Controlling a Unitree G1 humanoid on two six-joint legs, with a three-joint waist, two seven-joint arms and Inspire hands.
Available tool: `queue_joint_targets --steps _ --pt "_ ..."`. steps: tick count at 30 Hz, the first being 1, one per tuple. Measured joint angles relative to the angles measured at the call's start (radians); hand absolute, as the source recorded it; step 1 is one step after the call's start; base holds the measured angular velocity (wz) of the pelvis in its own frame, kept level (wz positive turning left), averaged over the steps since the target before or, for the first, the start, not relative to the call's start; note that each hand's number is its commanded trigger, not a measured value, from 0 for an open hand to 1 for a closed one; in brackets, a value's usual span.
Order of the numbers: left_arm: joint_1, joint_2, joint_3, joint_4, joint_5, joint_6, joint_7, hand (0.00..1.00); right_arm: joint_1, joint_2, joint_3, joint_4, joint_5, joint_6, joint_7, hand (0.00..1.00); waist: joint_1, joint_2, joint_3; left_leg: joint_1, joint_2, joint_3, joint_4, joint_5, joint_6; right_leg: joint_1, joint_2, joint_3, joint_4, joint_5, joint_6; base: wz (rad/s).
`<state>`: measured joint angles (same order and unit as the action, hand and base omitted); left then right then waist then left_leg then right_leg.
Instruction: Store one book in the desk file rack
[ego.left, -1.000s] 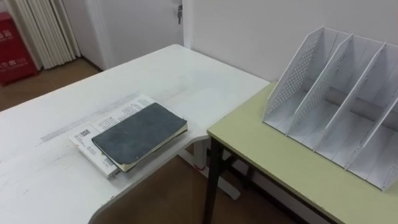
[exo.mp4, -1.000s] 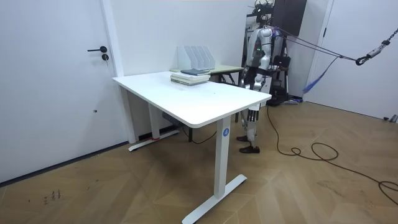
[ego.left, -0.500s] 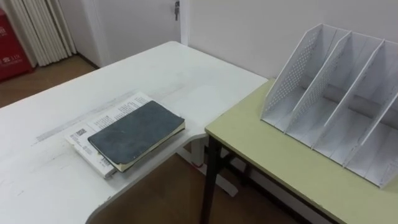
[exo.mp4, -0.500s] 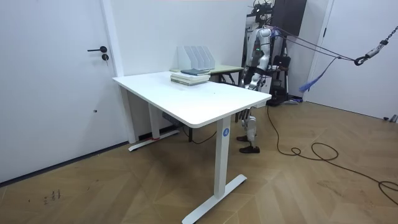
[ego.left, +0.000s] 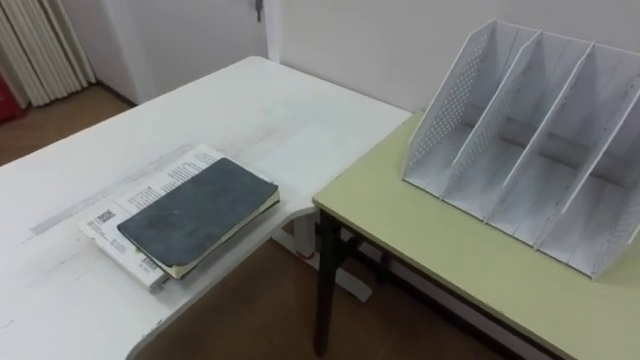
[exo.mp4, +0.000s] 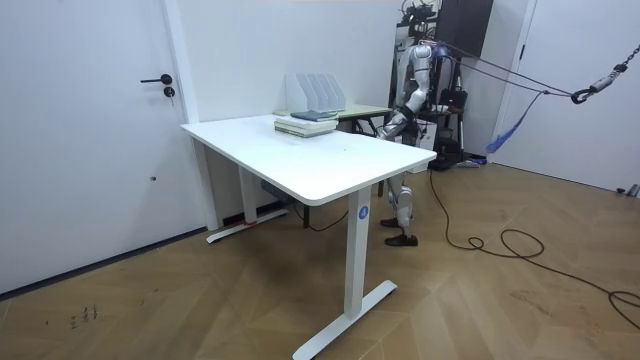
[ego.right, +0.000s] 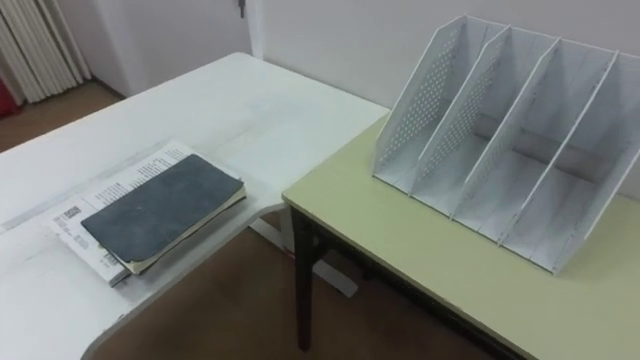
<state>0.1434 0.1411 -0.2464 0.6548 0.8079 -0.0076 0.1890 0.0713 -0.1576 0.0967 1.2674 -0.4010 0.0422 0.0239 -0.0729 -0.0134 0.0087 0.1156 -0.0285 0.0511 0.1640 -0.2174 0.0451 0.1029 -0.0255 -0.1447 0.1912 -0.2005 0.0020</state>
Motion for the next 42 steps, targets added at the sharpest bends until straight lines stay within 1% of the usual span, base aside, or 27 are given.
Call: queue_joint_targets --steps 1,2,4,8,9,11,12,13,14,15,18,20,22,23,24,26,27,28,30,31,32,33,38,42 --pt "-0.004 0.000 -0.028 -0.019 0.033 0.001 0.000 0.00 -0.004 0.000 0.000 0.000 -0.010 0.000 0.001 0.00 -0.006 0.003 -0.0004 -0.001 0.000 0.000 -0.001 0.000 0.000 0.000 0.001 0.001 -0.004 0.001 0.000 0.00" --pt "-0.006 0.002 -0.044 -0.024 0.043 0.001 -0.001 0.00 -0.005 0.000 0.001 0.000 -0.012 0.001 0.001 0.00 -0.007 0.003 -0.0002 -0.001 0.000 0.000 -0.001 0.000 0.000 0.000 0.001 0.001 -0.004 0.001 0.000 0.00" --pt "-0.010 0.010 -0.106 -0.055 0.063 0.004 -0.006 0.00 -0.008 -0.002 0.003 0.000 -0.011 0.002 0.001 0.00 -0.014 0.004 -0.0006 -0.001 0.000 0.000 -0.005 0.000 0.000 -0.002 0.001 0.002 -0.006 0.001 0.000 0.00" --pt "-0.020 0.021 -0.169 -0.096 0.083 0.005 -0.006 0.00 -0.017 -0.005 0.037 0.002 0.003 0.002 0.001 0.00 -0.031 0.002 0.0007 -0.003 0.000 0.000 -0.003 0.000 0.000 -0.003 -0.001 -0.001 -0.007 0.001 0.000 0.01" --pt "-0.025 0.030 -0.191 -0.112 0.092 0.005 -0.007 0.00 -0.020 -0.005 0.043 0.002 0.003 0.002 0.001 0.00 -0.032 0.002 0.0006 -0.003 0.000 0.001 -0.003 0.000 0.000 -0.003 -0.001 0.001 -0.006 0.001 0.000 -0.03" --pt "-0.026 0.045 -0.209 -0.165 0.102 0.005 -0.007 0.00 -0.021 -0.005 0.044 0.001 0.003 0.002 0.001 0.00 -0.037 0.003 -0.0001 -0.002 0.000 0.001 -0.002 0.000 0.000 -0.002 -0.001 0.001 -0.008 0.001 0.001 0.00" --pt "-0.026 0.060 -0.217 -0.218 0.109 0.004 -0.007 0.00 -0.021 -0.004 0.044 0.001 0.002 0.001 0.002 0.00 -0.038 0.005 -0.0012 -0.004 0.000 0.001 -0.002 0.000 0.000 -0.002 -0.001 0.001 -0.010 0.001 0.001 0.00" --pt "-0.030 0.077 -0.227 -0.276 0.123 0.002 -0.005 0.00 -0.021 -0.004 0.043 0.001 0.002 0.001 0.002 0.00 -0.039 0.004 -0.0004 -0.005 -0.001 0.001 -0.001 0.000 0.000 -0.003 -0.001 0.001 -0.011 0.001 0.001 0.00" --pt "-0.034 0.082 -0.228 -0.298 0.129 -0.003 -0.001 0.00 -0.021 -0.004 0.043 0.001 0.002 0.001 0.002 0.00 -0.039 0.003 0.0000 -0.006 -0.001 0.001 -0.001 0.000 0.000 -0.003 -0.001 0.001 -0.011 0.001 0.001 0.00" --pt "-0.043 0.084 -0.228 -0.328 0.141 -0.008 0.009 0.00 -0.022 -0.005 0.044 0.004 0.003 0.001 0.001 0.00 -0.041 0.006 -0.0013 -0.005 -0.001 0.001 -0.001 0.000 0.000 0.001 -0.001 0.001 -0.014 0.002 0.002 0.00" --pt "-0.055 0.085 -0.228 -0.371 0.157 -0.010 0.043 0.00 -0.023 -0.007 0.044 0.005 0.002 0.001 0.003 0.00 -0.052 0.009 -0.0002 0.001 0.000 -0.002 0.001 0.000 0.000 0.011 -0.001 0.000 -0.022 0.006 0.002 0.01" --pt "-0.054 0.099 -0.227 -0.407 0.169 -0.012 0.051 0.00 -0.022 -0.007 0.043 0.003 0.004 0.002 0.004 0.00 -0.058 0.016 -0.0008 -0.001 0.000 -0.005 0.001 0.000 0.000 0.011 0.000 -0.004 -0.022 0.006 0.002 0.03" --pt "-0.054 0.124 -0.226 -0.467 0.171 -0.016 0.073 0.00 -0.018 -0.008 0.042 0.003 0.007 0.002 0.004 0.00 -0.058 0.019 -0.0019 0.000 0.001 -0.004 0.000 0.000 0.000 0.011 0.001 -0.004 -0.022 0.007 0.001 0.00" --pt "-0.054 0.129 -0.224 -0.484 0.177 -0.018 0.081 0.00 -0.018 -0.008 0.042 0.003 0.009 0.002 0.004 0.00 -0.056 0.019 -0.0019 0.000 0.002 -0.003 0.000 0.000 0.000 0.011 0.001 -0.004 -0.022 0.007 0.001 0.00" --pt "-0.055 0.134 -0.216 -0.514 0.191 -0.025 0.096 0.00 -0.018 -0.008 0.042 0.003 0.012 0.002 0.003 0.00 -0.054 0.024 -0.0042 0.000 0.005 -0.002 0.001 0.000 0.000 0.009 0.001 -0.003 -0.021 0.007 0.001 -0.04" --pt "-0.056 0.134 -0.191 -0.547 0.232 -0.043 0.121 0.00 -0.018 -0.008 0.042 0.006 0.011 0.002 0.001 0.00 -0.053 0.023 -0.0038 0.004 0.007 0.001 0.000 0.000 0.000 0.010 0.000 0.000 -0.021 0.008 0.001 -0.04" --pt "-0.060 0.135 -0.173 -0.555 0.253 -0.053 0.143 0.00 -0.018 -0.008 0.040 0.007 0.011 0.001 0.001 0.00 -0.052 0.023 -0.0029 0.011 0.007 0.002 0.000 0.000 0.000 0.013 0.000 0.001 -0.021 0.008 0.001 -0.04" --pt "-0.062 0.134 -0.149 -0.555 0.257 -0.065 0.162 0.00 -0.017 -0.008 0.039 0.008 0.012 0.001 0.001 0.00 -0.053 0.020 0.0001 0.014 0.007 0.004 0.000 0.000 0.000 0.018 0.001 0.003 -0.021 0.008 0.001 -0.04" --pt "-0.062 0.134 -0.119 -0.555 0.255 -0.066 0.187 0.00 -0.015 -0.008 0.038 0.007 0.012 0.001 0.001 0.00 -0.054 0.024 -0.0015 0.013 0.008 0.001 -0.001 0.000 0.000 0.020 0.002 0.002 -0.022 0.008 0.001 0.00" --pt "-0.063 0.135 -0.101 -0.555 0.255 -0.066 0.202 0.00 -0.013 -0.008 0.038 0.007 0.012 0.002 0.002 0.00 -0.055 0.024 -0.0007 0.012 0.009 -0.001 -0.004 0.000 0.000 0.019 0.003 0.001 -0.023 0.009 0.000 0.03" --pt "-0.063 0.135 -0.093 -0.555 0.256 -0.066 0.208 0.00 -0.012 -0.008 0.038 0.008 0.012 0.002 0.004 0.00 -0.055 0.029 -0.0029 0.012 0.009 -0.001 -0.004 0.000 0.000 0.019 0.004 0.001 -0.023 0.009 0.000 0.00" --pt "-0.063 0.135 -0.082 -0.555 0.256 -0.066 0.222 0.00 -0.010 -0.008 0.038 0.008 0.012 0.002 0.008 0.00 -0.054 0.029 -0.0030 0.012 0.010 -0.001 -0.005 0.000 0.000 0.018 0.005 0.002 -0.024 0.010 -0.001 0.00" --pt "-0.063 0.136 -0.044 -0.556 0.257 -0.066 0.275 0.00 -0.007 -0.011 0.037 0.008 0.012 0.002 0.011 0.00 -0.054 0.042 -0.0112 0.007 0.014 -0.002 -0.004 0.001 -0.002 0.021 0.010 0.001 -0.040 0.017 -0.006 0.00" --pt "-0.064 0.137 -0.015 -0.556 0.246 -0.077 0.312 0.00 -0.001 -0.012 0.038 0.018 0.013 0.001 0.011 0.00 -0.042 0.044 -0.0113 0.014 0.015 0.000 -0.001 0.001 -0.002 0.027 0.010 0.005 -0.040 0.018 -0.006 -0.04"
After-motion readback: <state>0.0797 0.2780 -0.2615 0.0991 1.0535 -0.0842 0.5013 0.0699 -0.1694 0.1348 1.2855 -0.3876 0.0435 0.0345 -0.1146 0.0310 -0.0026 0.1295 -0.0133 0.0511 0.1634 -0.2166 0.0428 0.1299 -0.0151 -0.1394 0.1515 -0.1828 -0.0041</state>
